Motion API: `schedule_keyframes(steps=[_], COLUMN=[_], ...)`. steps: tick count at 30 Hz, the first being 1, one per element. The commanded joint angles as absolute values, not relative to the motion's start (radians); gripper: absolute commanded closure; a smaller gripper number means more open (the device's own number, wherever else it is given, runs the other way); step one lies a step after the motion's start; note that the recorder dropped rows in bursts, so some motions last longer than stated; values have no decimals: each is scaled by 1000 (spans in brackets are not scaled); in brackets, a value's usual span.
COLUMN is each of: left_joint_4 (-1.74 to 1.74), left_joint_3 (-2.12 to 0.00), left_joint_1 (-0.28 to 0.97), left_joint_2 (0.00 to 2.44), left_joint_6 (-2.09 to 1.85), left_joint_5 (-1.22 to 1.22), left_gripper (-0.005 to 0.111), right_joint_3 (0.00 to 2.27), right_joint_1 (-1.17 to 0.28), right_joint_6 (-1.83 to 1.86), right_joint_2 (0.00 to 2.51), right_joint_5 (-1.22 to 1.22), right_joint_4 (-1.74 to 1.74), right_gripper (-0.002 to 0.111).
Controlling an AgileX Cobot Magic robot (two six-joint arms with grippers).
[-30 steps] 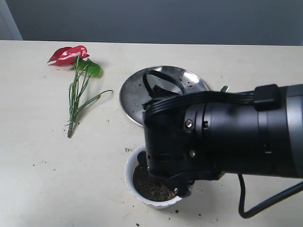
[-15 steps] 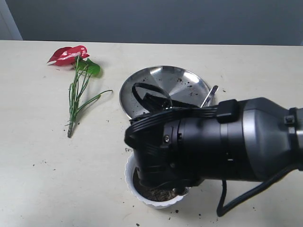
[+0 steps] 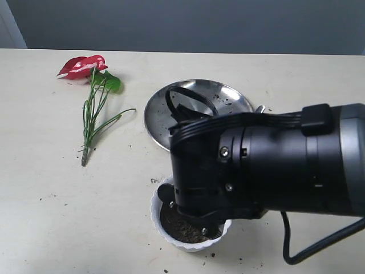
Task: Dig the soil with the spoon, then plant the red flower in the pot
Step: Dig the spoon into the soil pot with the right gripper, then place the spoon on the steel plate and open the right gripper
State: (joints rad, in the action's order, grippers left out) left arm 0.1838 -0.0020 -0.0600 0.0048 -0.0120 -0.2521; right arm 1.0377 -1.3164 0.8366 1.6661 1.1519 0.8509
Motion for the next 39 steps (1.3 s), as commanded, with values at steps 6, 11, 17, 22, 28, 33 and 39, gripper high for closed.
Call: schedule_keyframes(steps=[6,11,17,22,28,33,39], left_joint_4=[182,182,182,182,182,182,182], left_joint_3=[0,0,0,0,0,0,0], left_joint_1=[-58,-58,-58,-58,-58,-58,-58], left_joint_2=[0,0,0,0,0,0,0], left_joint_6=[-10,-10,-10,-10,-10,-10,-10], left_joint_5=[-240,-240,-240,-240,-240,-240,-240], left_gripper=[106,106,106,106,106,106,106], right_joint_3=[1043,1043,1043,1043,1043,1043,1043], right_joint_1=[-1316,-1316,-1316,-1316,-1316,-1314,-1271], right_joint_6=[844,831,794,792,692,567,220], right_joint_2=[1723,1743,1737,1698,1648,1581,1530], right_joint_5=[1132,1167,1203,1153,1182,1217,1151], right_joint_4=[861,927,999,888,845,829,791], right_gripper=[109,109,109,109,109,109,109])
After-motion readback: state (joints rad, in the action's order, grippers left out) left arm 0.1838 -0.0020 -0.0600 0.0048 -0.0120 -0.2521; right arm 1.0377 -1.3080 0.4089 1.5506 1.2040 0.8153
